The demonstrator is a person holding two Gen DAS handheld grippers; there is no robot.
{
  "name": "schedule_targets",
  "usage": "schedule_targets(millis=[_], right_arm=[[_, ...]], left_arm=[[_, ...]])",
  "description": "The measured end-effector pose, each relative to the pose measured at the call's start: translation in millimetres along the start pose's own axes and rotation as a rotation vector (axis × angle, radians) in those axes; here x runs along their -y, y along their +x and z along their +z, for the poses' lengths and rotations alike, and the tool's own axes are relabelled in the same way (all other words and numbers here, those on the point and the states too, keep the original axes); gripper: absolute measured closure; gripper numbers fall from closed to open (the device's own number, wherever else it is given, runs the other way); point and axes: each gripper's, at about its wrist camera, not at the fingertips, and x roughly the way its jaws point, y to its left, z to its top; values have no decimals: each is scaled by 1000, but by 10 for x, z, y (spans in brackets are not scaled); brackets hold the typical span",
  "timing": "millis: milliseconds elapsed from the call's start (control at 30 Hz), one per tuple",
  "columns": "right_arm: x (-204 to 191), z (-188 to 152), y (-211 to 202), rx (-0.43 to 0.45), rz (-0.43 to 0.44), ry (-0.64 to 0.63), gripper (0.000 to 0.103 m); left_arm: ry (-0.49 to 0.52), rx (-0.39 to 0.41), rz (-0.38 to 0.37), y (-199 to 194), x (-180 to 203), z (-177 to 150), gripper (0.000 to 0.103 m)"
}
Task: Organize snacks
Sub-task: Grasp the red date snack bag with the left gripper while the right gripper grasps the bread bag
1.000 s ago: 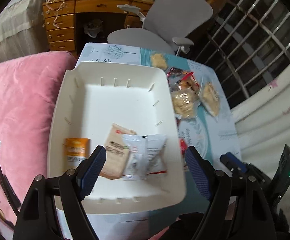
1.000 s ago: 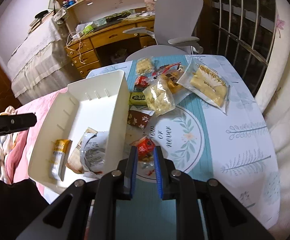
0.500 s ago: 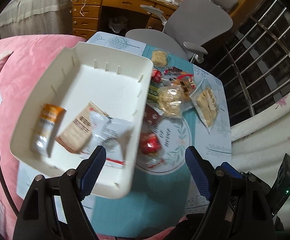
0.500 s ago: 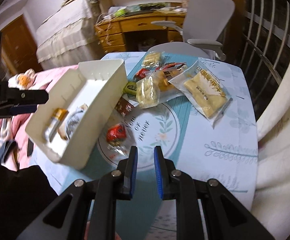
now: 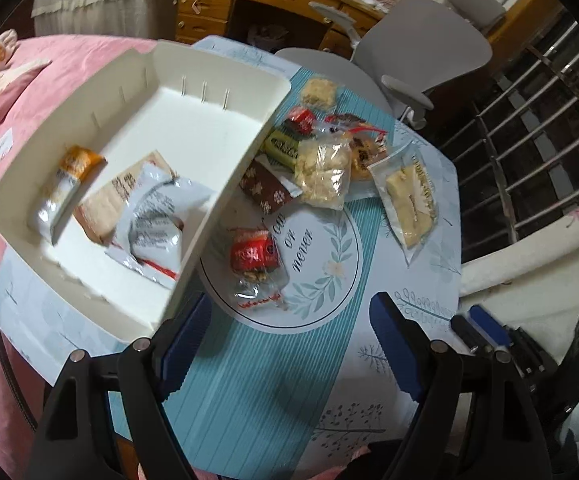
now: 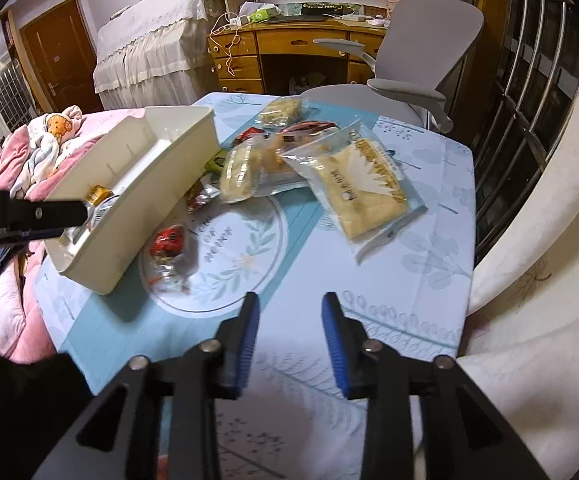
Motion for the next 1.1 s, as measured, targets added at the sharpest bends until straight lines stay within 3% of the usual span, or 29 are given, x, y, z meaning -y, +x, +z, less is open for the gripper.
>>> schedule_targets(millis=[133,267,367,433,633,1100], right_arm=[[182,146,47,9,-4,-2,54],[313,341,180,11,-39,-50,48],[349,474,310,13,-64,-95,37],[374,569,414,4,-94,-125,24],[417,812,829,-44,-144,-226,8],[508,976,1705,-155,-130,-290,2]], left_arm=[[-45,-4,32,187,69,-40,23],[-113,-25,95,446,91,-55,24],[-148,-14,134,594,100,-50,25],[-167,-12,160,694,101,-37,25],[-244,-16,241,971,39,-25,25],[-277,-55,363,1410,-124,191,28]])
